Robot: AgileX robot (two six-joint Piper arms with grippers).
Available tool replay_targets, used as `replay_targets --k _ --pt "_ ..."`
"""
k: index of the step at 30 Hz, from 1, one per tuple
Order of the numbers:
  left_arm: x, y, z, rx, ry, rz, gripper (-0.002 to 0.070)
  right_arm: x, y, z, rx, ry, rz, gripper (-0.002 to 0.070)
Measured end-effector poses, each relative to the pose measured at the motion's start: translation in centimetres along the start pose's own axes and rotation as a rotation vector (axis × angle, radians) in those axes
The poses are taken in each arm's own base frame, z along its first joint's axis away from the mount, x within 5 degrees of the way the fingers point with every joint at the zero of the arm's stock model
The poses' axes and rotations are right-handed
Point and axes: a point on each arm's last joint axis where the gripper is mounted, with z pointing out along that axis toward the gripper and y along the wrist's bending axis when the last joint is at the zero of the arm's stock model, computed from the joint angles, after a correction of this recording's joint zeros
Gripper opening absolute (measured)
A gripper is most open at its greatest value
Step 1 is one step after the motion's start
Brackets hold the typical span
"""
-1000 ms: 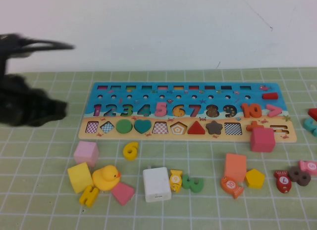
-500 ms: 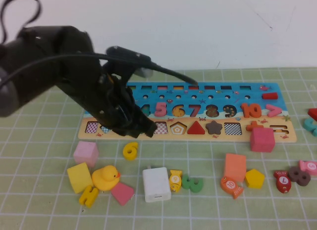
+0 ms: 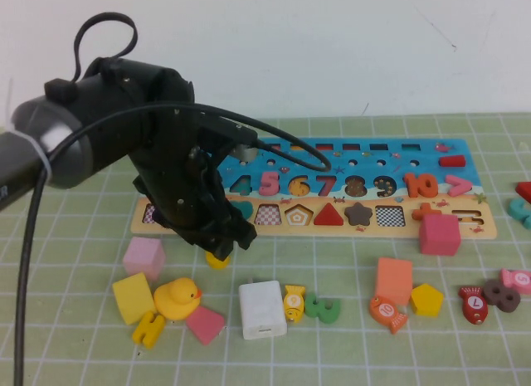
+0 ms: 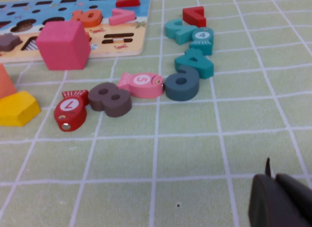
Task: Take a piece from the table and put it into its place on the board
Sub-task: Pick up the "number 6"
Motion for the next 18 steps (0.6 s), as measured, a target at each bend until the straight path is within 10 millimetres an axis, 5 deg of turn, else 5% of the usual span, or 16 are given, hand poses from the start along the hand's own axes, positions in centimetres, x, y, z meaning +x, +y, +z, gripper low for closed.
replay_targets --k 14,18 --pt "-0.8 0.4 3.2 -0.011 0.044 -0.003 0.0378 0.0 0.0 0.0 0.000 0.000 0.001 -0.0003" --pt "-0.8 0.4 3.5 -0.010 0.051 -0.003 0.0319 0.0 0.0 0.0 0.000 0.000 0.001 -0.0003"
